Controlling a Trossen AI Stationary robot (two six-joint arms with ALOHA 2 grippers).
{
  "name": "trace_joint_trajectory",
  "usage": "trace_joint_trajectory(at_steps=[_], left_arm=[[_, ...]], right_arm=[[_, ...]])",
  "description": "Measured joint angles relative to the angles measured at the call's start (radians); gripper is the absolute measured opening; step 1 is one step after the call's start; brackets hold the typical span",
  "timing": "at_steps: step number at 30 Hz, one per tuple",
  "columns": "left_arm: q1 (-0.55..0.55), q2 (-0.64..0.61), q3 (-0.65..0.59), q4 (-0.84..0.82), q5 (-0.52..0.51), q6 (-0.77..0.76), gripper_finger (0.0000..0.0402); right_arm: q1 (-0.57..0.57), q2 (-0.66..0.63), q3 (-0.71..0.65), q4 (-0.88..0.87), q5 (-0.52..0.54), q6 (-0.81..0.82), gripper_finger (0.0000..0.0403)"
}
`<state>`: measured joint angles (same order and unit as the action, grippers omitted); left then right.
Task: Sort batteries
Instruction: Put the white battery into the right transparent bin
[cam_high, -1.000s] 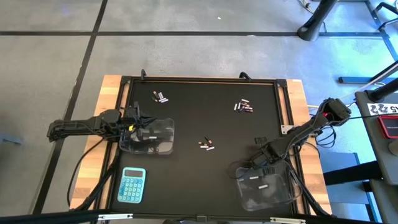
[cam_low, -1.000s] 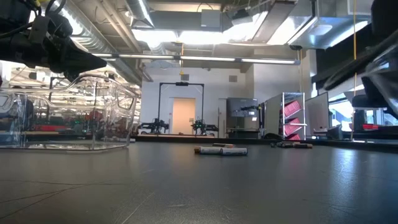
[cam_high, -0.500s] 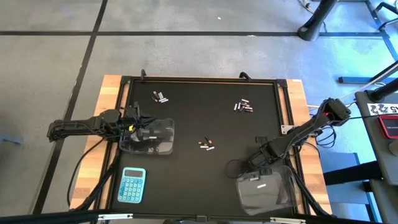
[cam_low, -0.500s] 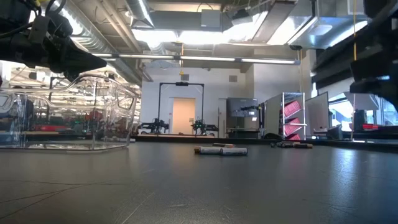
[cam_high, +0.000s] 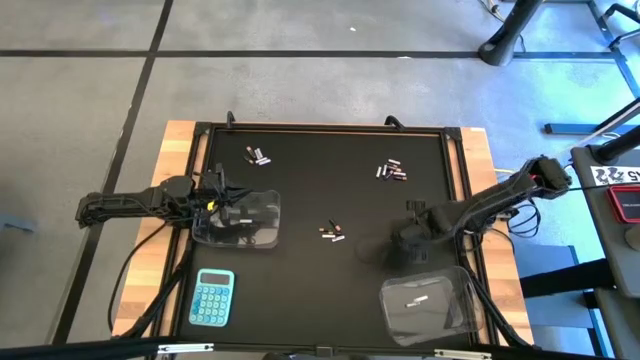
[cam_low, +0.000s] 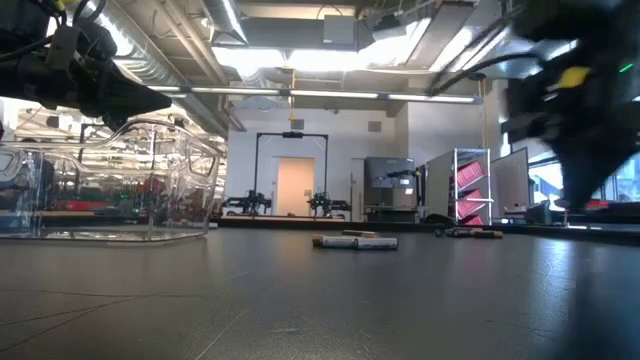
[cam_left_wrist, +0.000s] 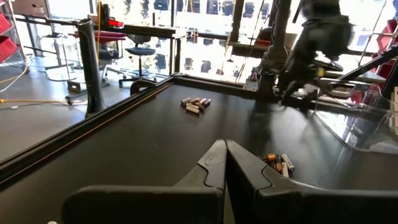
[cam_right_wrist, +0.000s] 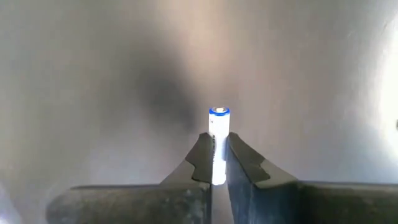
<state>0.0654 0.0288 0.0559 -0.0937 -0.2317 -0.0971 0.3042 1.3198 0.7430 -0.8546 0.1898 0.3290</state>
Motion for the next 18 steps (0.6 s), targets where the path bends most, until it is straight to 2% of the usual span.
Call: trace_joint_trajectory(at_steps=[4, 6, 13, 18], left_arm=[[0.000, 0.000, 0.000, 0.000, 0.000, 0.000, 0.0000], [0.000, 0.000, 0.000, 0.000, 0.000, 0.000, 0.0000], [0.000, 0.000, 0.000, 0.000, 0.000, 0.000, 0.0000], [0.000, 0.000, 0.000, 0.000, 0.000, 0.000, 0.0000]], right_arm=[[-0.116, 0.005, -0.116, 0.329, -0.106, -0.096, 0.0018], [-0.140, 0.036, -0.151, 0.430, -0.109, -0.104, 0.0018], [-0.154, 0.087, -0.164, 0.476, 0.051, -0.090, 0.0030], [-0.155, 0.075, -0.167, 0.535, 0.102, -0.053, 0.0080]])
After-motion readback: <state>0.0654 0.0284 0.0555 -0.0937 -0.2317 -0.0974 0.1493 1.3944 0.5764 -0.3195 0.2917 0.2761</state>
